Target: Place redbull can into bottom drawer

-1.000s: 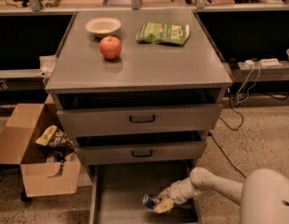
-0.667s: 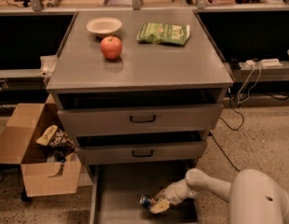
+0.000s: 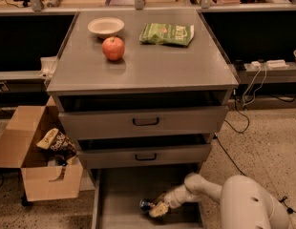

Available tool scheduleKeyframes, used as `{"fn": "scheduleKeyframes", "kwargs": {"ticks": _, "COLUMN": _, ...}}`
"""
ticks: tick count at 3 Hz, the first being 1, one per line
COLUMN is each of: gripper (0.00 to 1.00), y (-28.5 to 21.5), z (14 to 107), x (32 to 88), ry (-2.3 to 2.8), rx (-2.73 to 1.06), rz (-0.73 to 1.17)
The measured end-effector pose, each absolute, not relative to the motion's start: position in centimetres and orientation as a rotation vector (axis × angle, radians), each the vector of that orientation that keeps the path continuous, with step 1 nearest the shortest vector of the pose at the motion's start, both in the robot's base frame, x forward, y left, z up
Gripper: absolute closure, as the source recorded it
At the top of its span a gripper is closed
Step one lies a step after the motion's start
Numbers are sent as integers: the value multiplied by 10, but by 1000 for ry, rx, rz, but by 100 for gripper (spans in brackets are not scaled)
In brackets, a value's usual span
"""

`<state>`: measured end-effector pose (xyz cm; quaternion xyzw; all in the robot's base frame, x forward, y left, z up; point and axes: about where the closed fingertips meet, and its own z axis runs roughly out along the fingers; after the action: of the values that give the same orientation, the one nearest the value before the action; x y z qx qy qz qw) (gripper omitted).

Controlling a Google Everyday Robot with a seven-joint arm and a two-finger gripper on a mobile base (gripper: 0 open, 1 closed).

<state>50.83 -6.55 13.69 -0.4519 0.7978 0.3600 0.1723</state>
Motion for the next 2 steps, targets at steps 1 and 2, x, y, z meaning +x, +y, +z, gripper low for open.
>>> {"fn": "scheduleKeyframes", "kwargs": {"ticks": 1, "gripper": 62, "y": -59, "z": 129, "x": 513, "ry": 2268, "rx": -1269, "rz": 1043}}
{"fn": "scheduleKeyframes", "kwargs": {"ticks": 2, "gripper": 38, "y": -55, "z": 127, "x": 516, "ry": 2259, "rx": -1272, "rz": 1055}}
